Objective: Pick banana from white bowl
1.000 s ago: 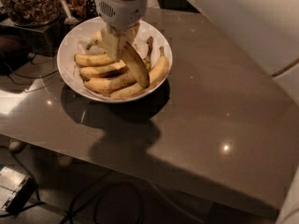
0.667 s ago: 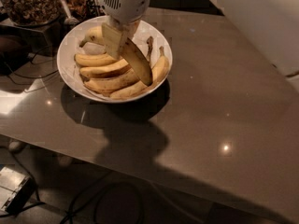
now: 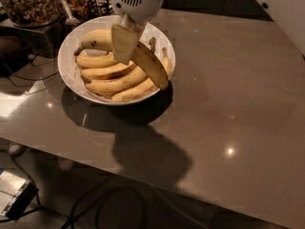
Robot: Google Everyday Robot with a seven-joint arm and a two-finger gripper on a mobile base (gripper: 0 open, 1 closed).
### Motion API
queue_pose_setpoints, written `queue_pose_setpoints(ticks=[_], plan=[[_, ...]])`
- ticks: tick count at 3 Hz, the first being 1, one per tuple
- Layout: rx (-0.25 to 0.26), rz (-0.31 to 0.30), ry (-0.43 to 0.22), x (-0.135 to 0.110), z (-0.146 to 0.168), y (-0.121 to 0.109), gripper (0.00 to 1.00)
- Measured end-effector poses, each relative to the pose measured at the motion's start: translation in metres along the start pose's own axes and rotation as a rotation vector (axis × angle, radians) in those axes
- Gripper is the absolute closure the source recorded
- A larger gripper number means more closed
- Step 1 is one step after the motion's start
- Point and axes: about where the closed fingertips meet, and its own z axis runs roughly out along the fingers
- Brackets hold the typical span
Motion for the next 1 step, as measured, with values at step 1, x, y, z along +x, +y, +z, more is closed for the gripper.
queue_pose_setpoints(ticks=[1], plan=[[-0.011,-0.069,-0.011,0.0125,-0.0158,0.017,1.0]])
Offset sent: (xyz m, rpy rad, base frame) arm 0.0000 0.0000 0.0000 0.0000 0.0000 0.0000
